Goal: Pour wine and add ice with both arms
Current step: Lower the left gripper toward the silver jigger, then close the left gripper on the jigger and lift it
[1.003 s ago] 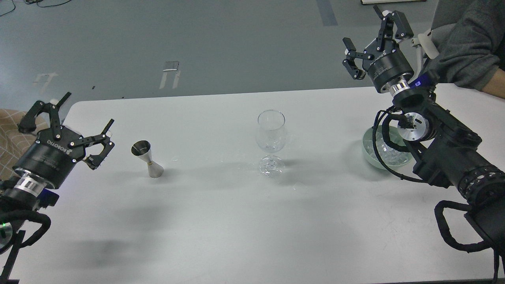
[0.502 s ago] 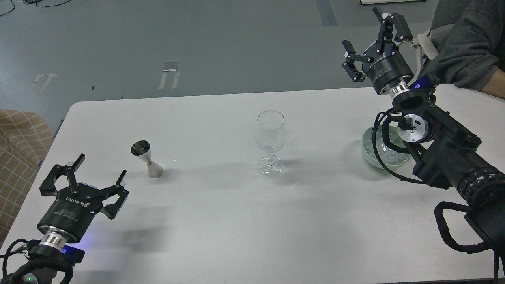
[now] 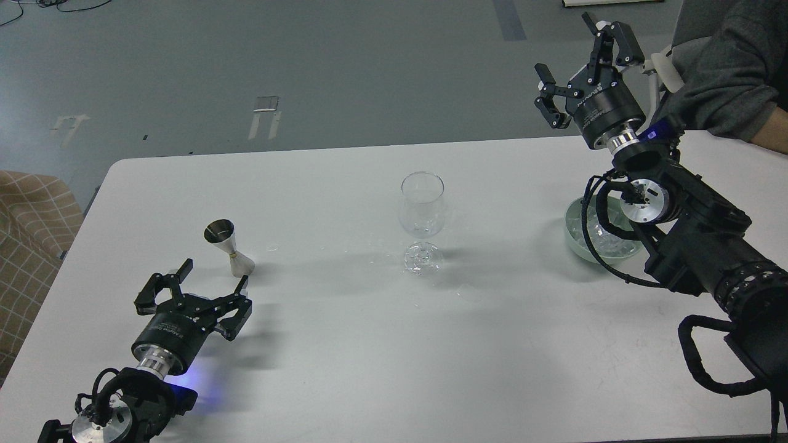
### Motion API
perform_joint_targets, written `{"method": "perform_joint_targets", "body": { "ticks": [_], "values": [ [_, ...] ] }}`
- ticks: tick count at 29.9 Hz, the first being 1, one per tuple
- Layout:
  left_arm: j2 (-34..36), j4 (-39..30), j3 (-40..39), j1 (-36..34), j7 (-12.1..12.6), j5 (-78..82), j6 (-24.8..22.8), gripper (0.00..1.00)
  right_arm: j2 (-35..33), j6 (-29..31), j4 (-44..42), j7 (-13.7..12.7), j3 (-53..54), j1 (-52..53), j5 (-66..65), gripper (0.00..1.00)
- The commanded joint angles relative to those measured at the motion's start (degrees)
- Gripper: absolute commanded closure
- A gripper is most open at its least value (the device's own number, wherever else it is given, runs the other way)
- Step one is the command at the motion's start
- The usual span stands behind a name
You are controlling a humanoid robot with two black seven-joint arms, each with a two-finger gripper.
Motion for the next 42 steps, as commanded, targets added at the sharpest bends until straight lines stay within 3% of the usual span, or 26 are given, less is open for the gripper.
{"method": "perform_joint_targets", "body": {
  "ticks": [1,19,22,27,42],
  "values": [
    [-0.2,2.1,-0.3,-1.7,-0.2,0.1,0.0,0.03,0.0,0.0,0.0,0.0,0.0,-0.1,0.0,0.0],
    [-1.1,9.4,-0.3,-9.5,-0.4,2.1,0.0,0.05,0.1,0.0,0.1,0.0,-0.3,-0.8,-0.4,0.0],
    [-1.1,9.9,-0.3,-10.3,-0.4,2.2,0.4,0.1,0.1,0.0,0.1,0.0,-0.3,-0.8,-0.5,0.0],
    [-1.1,10.0,-0.1,-10.5,-0.8,2.2,1.1,0.34,0.1,0.0,0.1,0.0,-0.3,-0.8,-0.5,0.0],
    [-1.1,11.9,-0.3,-12.5,-0.8,2.2,1.8,0.37,0.0,0.0,0.1,0.0,-0.3,-0.9,-0.5,0.0]
  ]
}}
